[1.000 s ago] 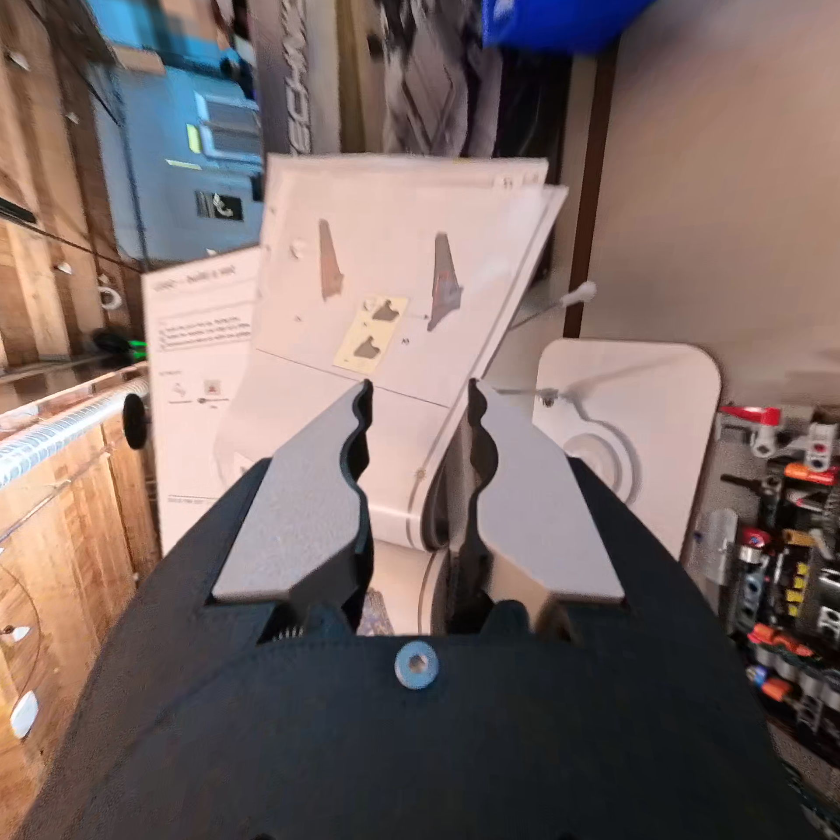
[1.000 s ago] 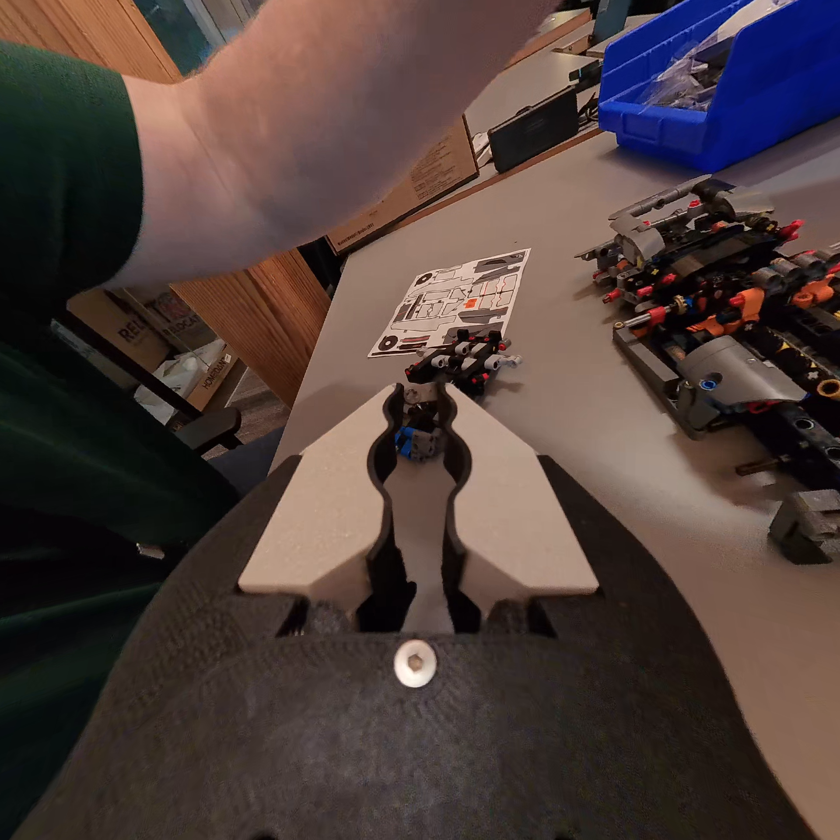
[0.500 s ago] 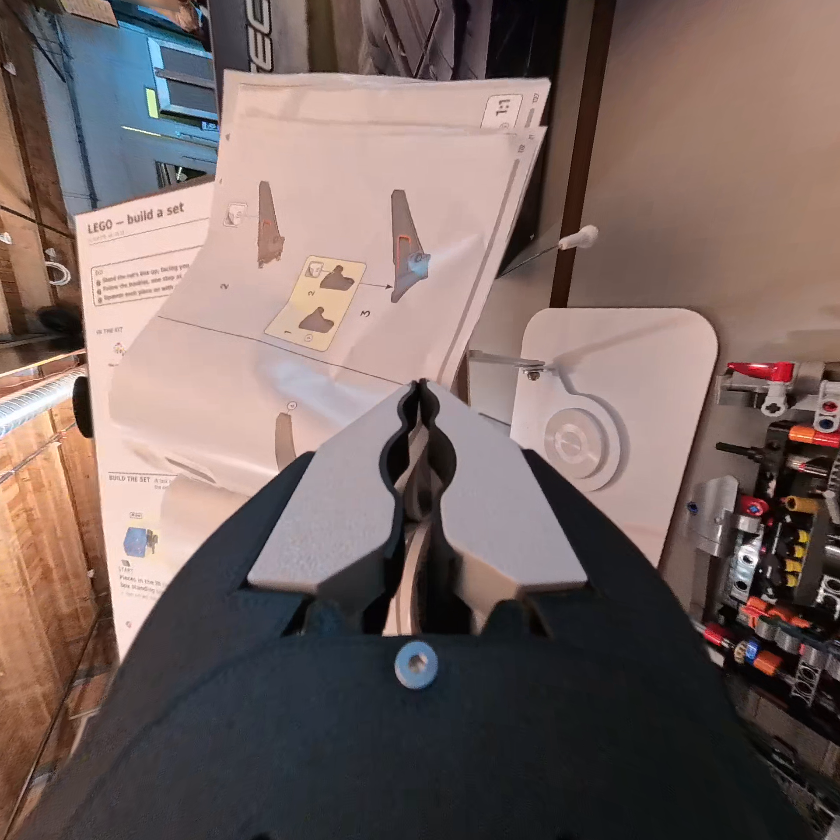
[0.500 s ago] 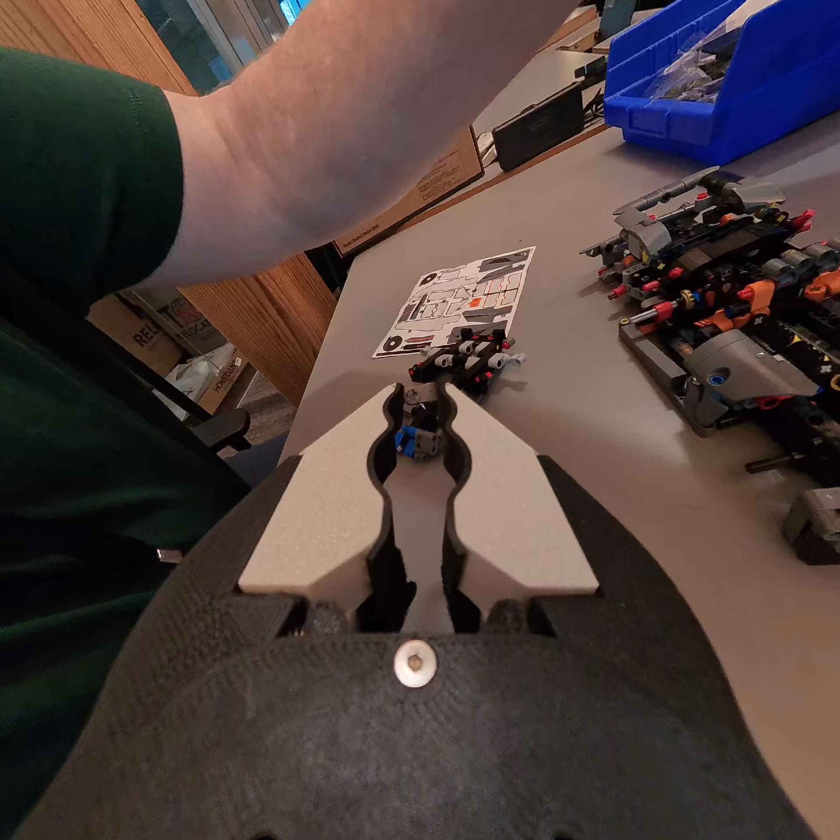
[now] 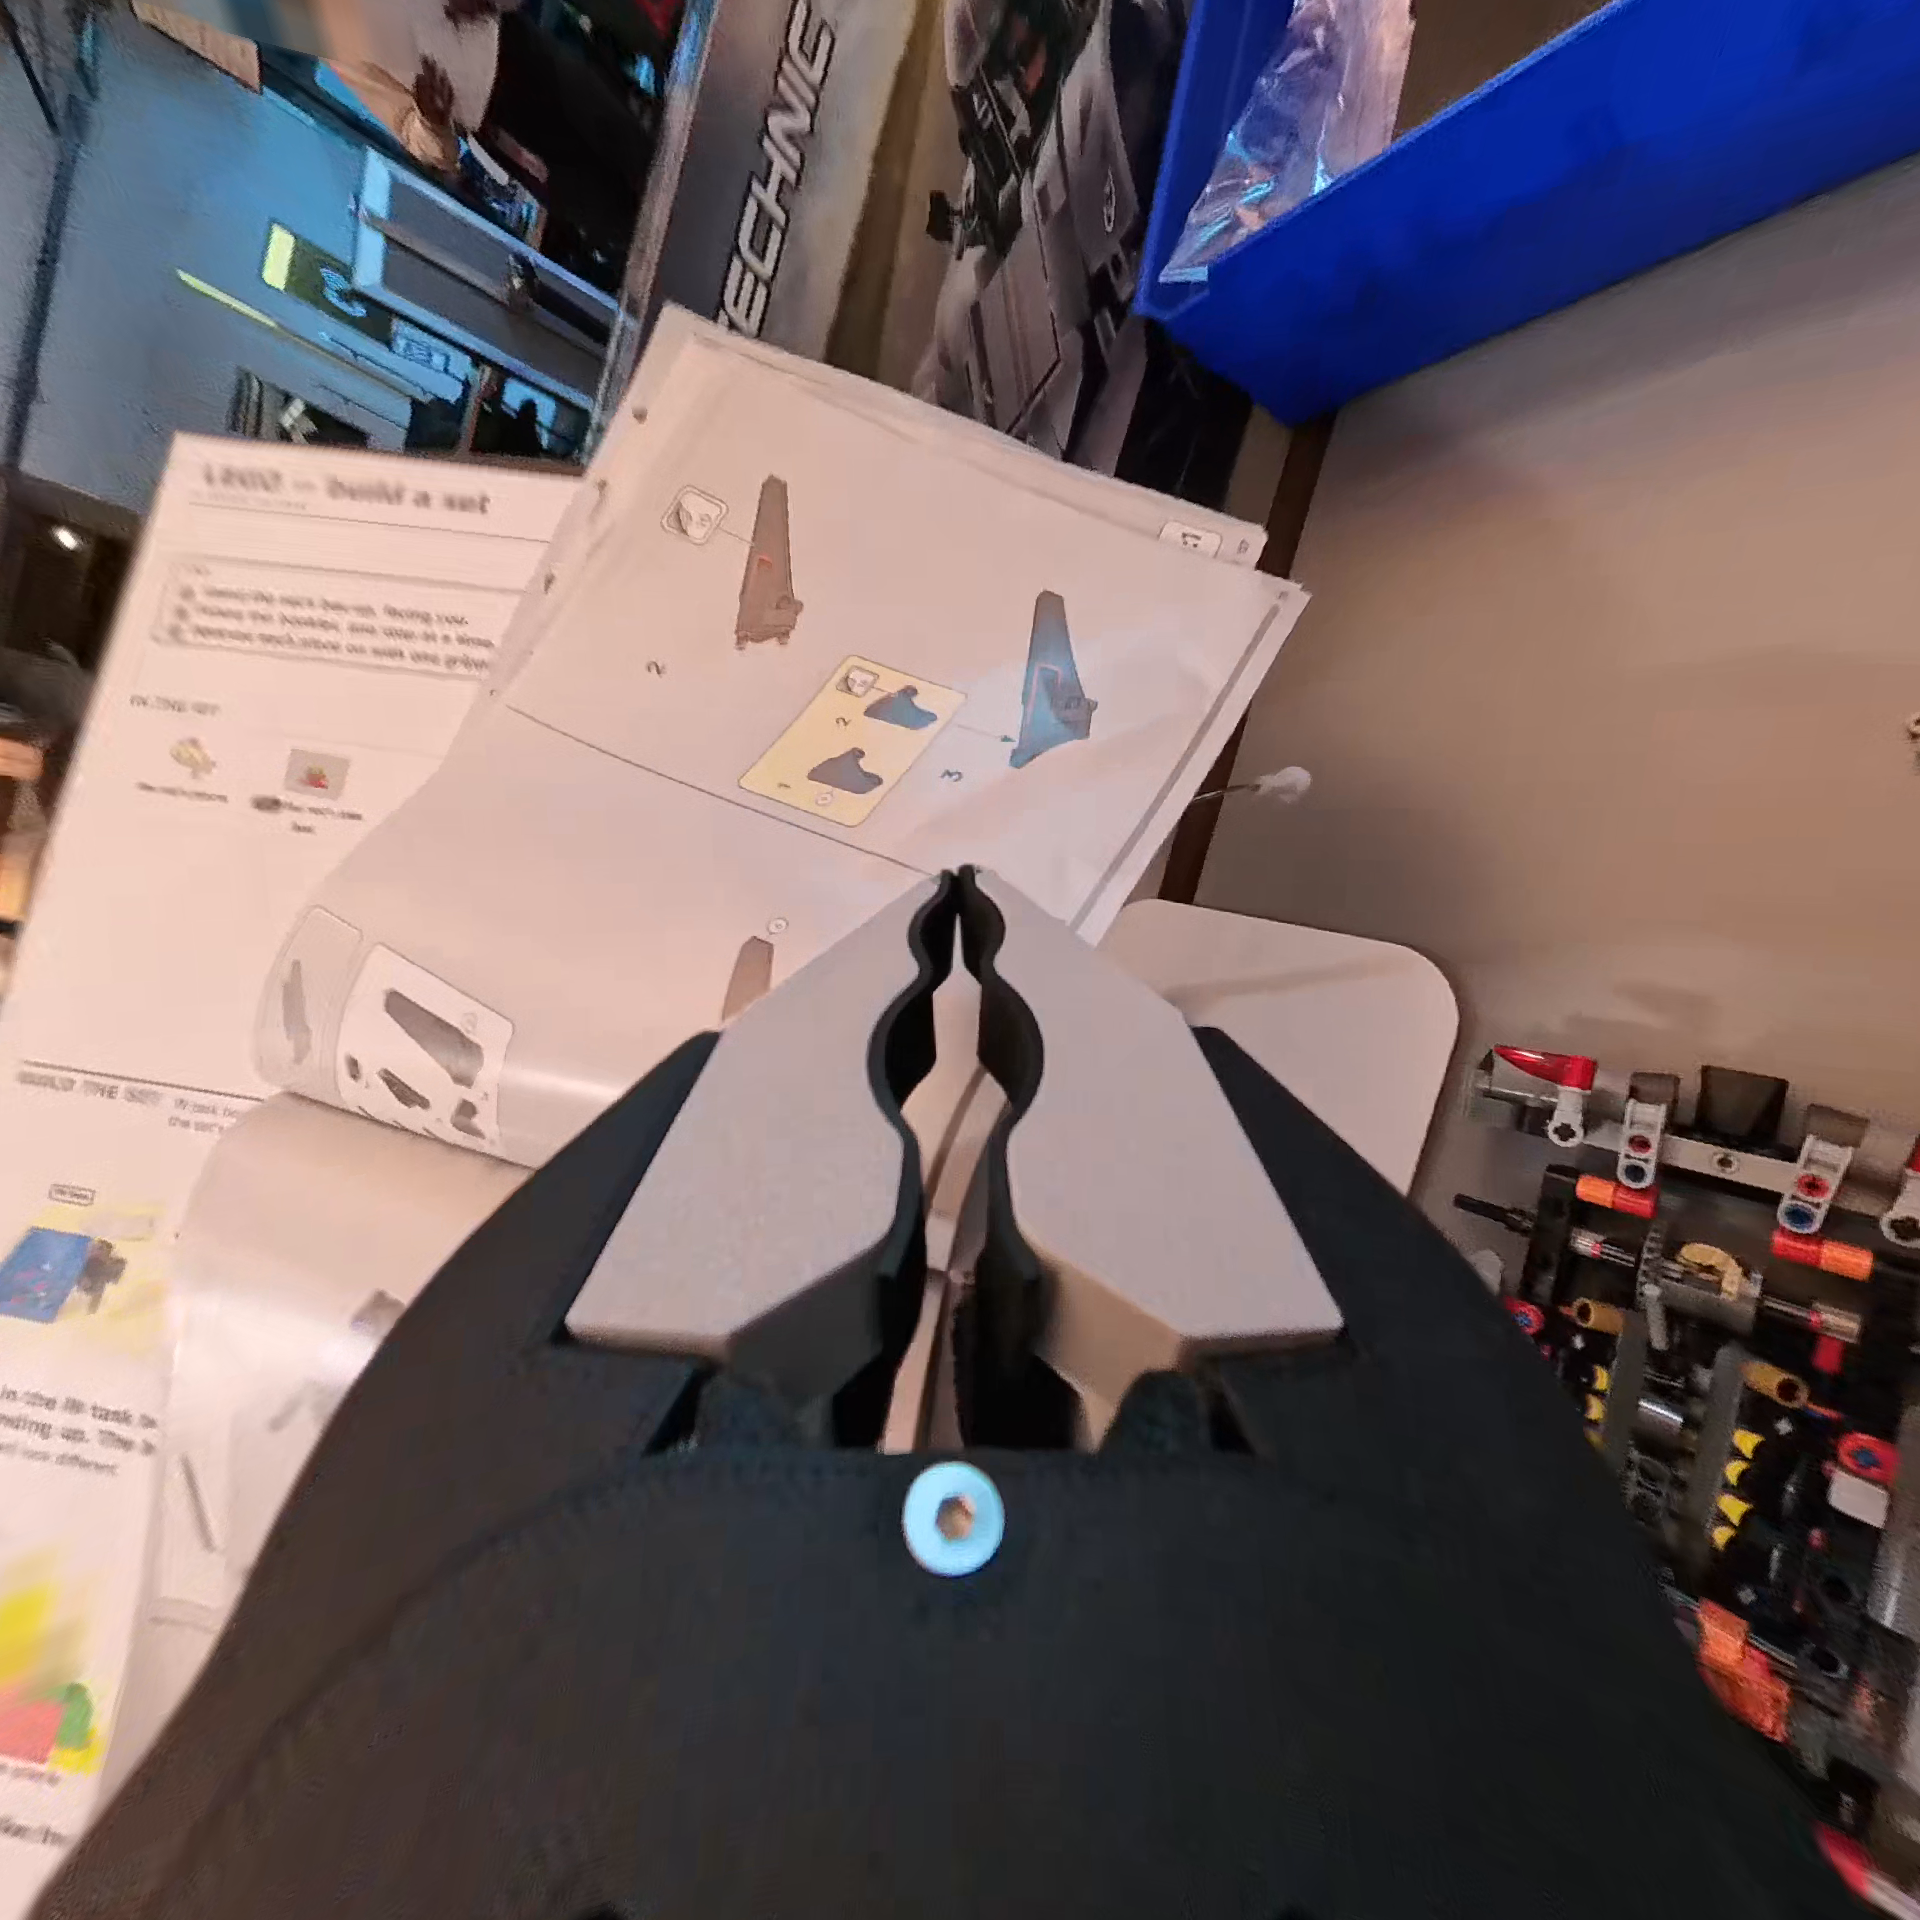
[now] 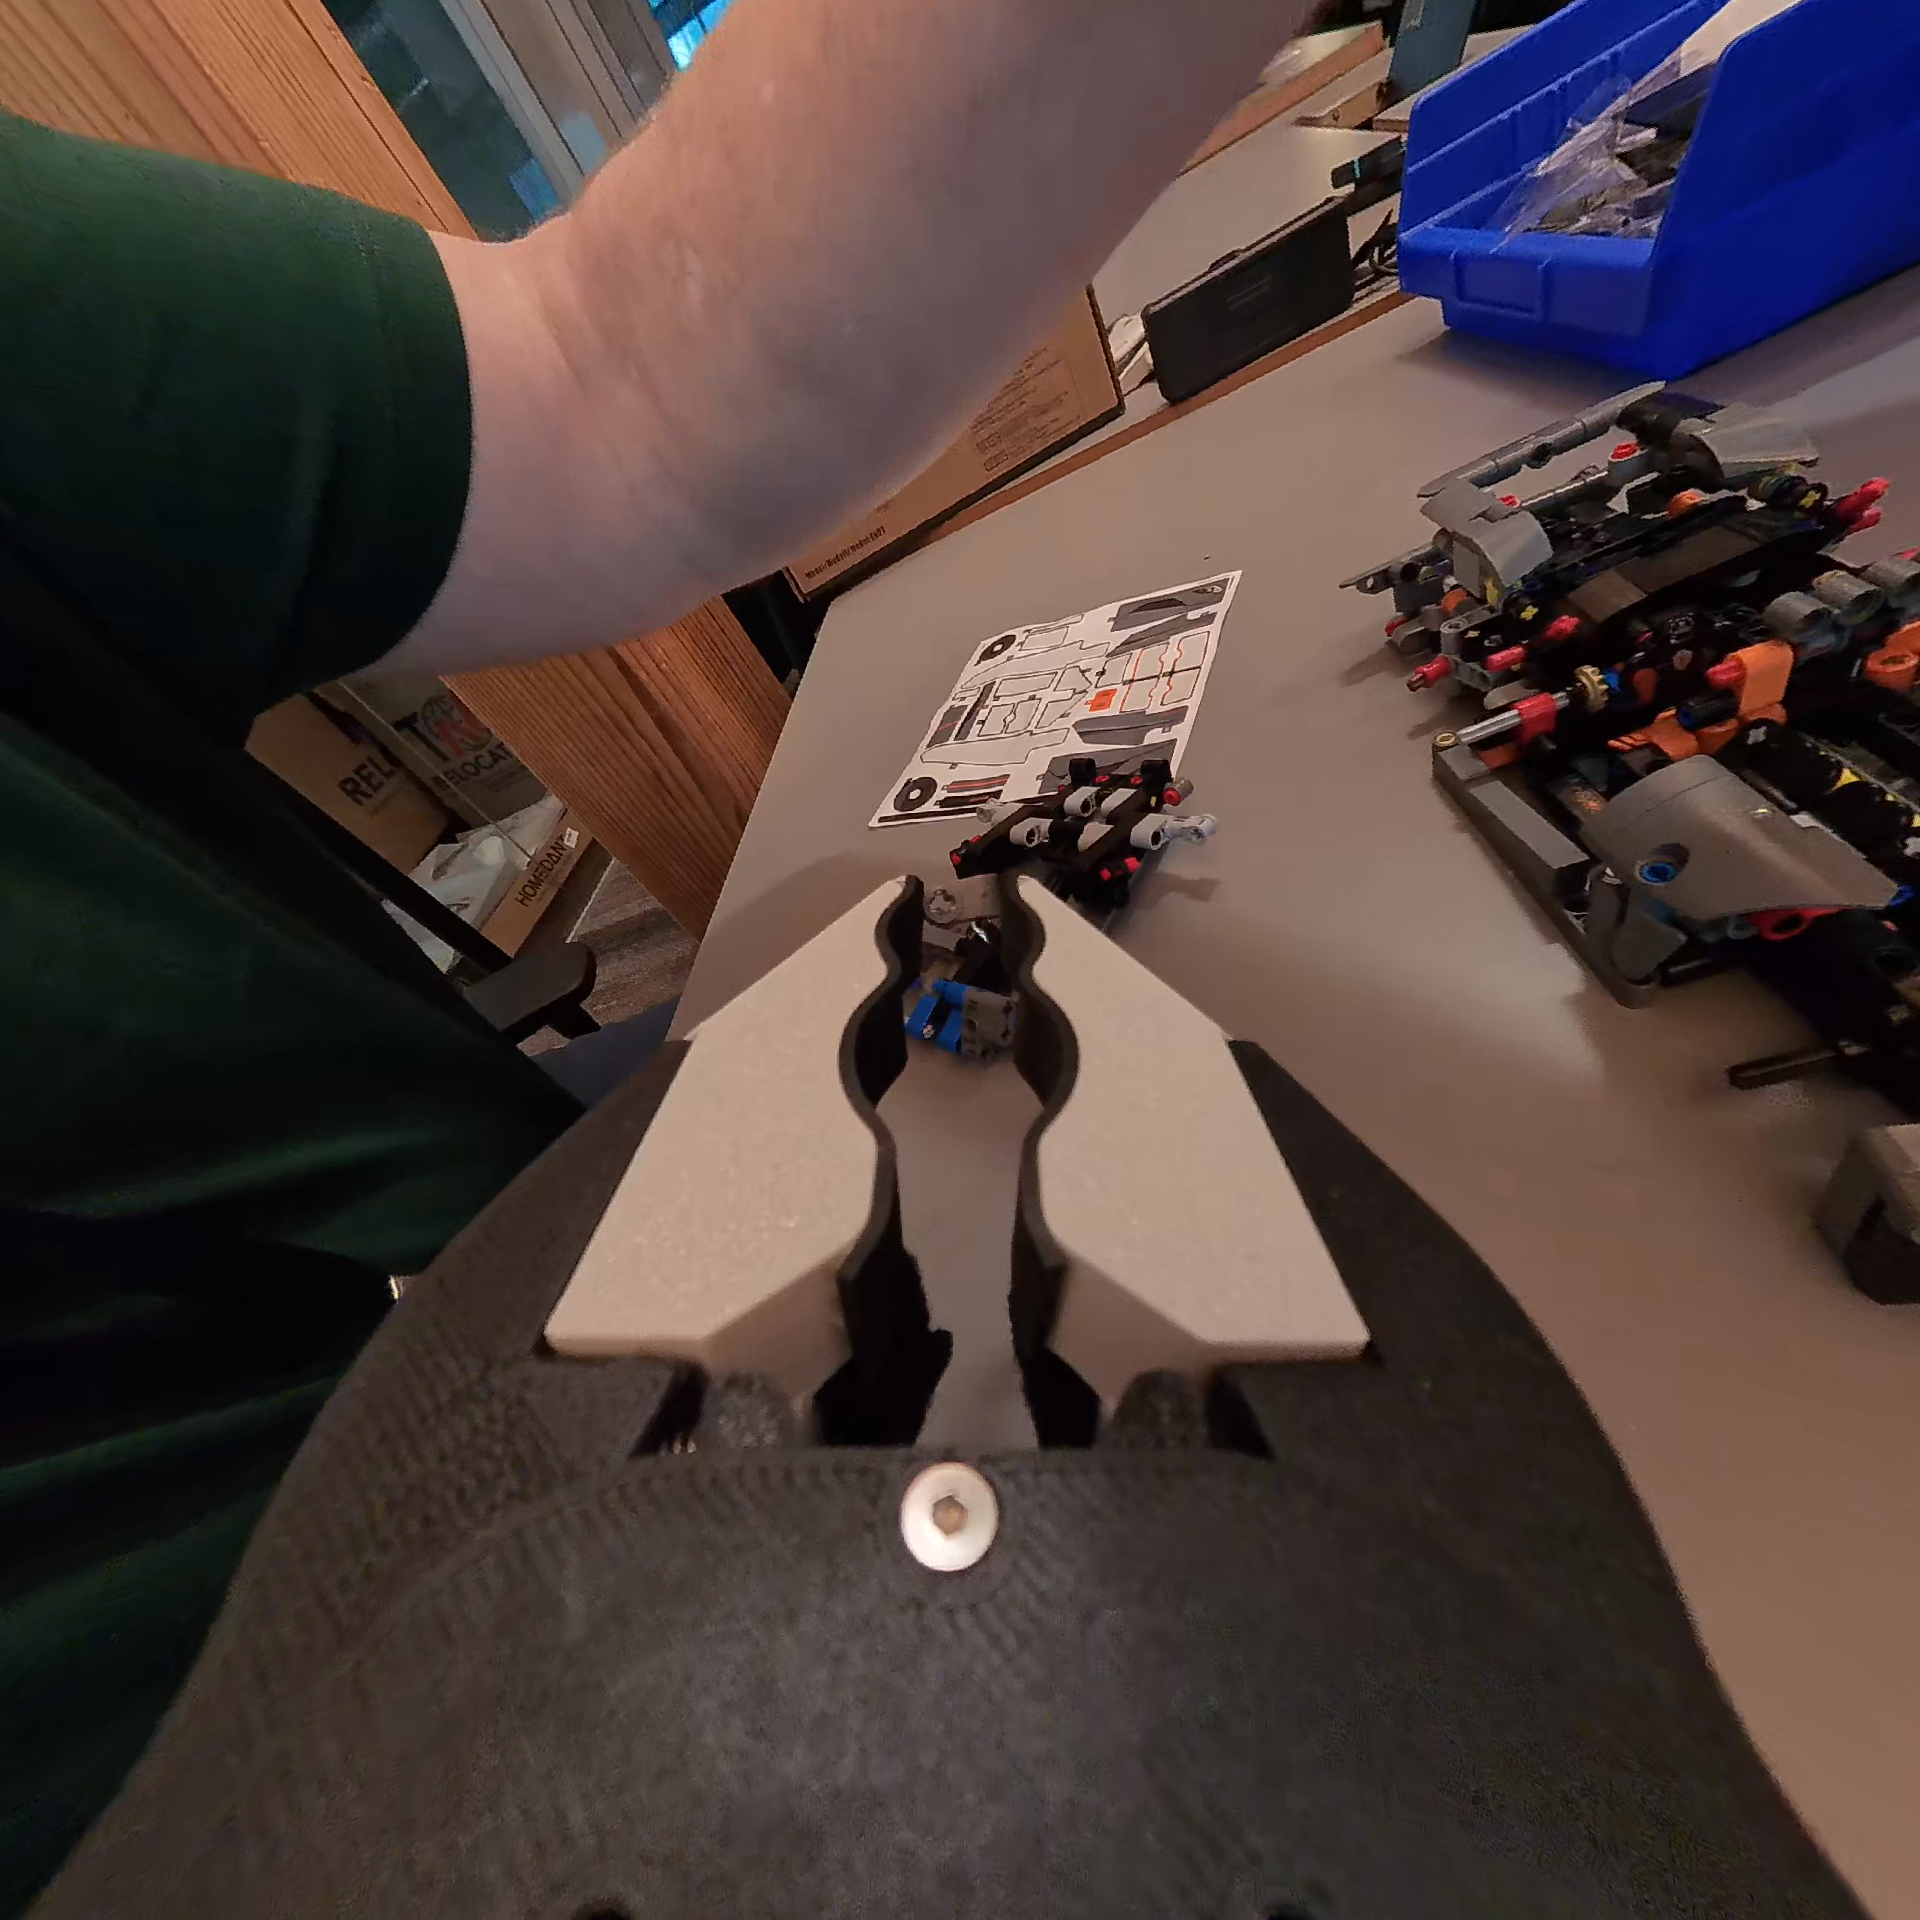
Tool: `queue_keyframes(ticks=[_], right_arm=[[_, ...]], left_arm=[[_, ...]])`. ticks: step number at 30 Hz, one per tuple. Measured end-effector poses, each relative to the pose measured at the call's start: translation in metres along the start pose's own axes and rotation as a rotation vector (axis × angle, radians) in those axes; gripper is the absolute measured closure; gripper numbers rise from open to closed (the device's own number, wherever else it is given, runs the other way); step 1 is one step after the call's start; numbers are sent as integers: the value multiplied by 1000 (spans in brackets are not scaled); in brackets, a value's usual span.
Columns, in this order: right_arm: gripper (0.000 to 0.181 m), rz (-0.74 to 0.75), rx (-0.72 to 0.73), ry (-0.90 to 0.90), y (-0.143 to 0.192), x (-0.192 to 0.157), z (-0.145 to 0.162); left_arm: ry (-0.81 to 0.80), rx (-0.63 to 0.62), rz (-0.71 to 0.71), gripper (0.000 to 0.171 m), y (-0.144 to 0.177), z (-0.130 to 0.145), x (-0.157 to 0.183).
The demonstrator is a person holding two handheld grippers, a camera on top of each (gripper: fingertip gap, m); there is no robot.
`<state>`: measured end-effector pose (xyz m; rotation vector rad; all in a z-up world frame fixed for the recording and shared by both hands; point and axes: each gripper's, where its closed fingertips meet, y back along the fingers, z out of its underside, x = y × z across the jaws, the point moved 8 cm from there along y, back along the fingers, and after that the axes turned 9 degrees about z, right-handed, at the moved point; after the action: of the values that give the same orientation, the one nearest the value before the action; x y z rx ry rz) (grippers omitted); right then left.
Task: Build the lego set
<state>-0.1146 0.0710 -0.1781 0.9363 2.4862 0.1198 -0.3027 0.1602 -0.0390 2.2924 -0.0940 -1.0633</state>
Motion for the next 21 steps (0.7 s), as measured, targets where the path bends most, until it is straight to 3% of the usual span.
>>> queue_keyframes(ticks=[1, 2, 6, 11, 21], right_arm=[[169, -2, 0, -1, 0, 0, 0], [169, -3, -1, -2, 0, 0, 1], [169, -4, -18, -9, -3, 1, 3], [169, -3, -17, 0, -2, 0, 2], [169, -14, -6, -4, -1, -2, 0]], left_arm=[[-31, 12, 20, 171, 2, -5, 3], [-69, 9, 68, 161, 1, -10, 8], [-282, -211, 55, 131, -20, -12, 17], [-254, -270, 97, 147, -28, -2, 13], [-161, -220, 157, 162, -25, 0, 8]])
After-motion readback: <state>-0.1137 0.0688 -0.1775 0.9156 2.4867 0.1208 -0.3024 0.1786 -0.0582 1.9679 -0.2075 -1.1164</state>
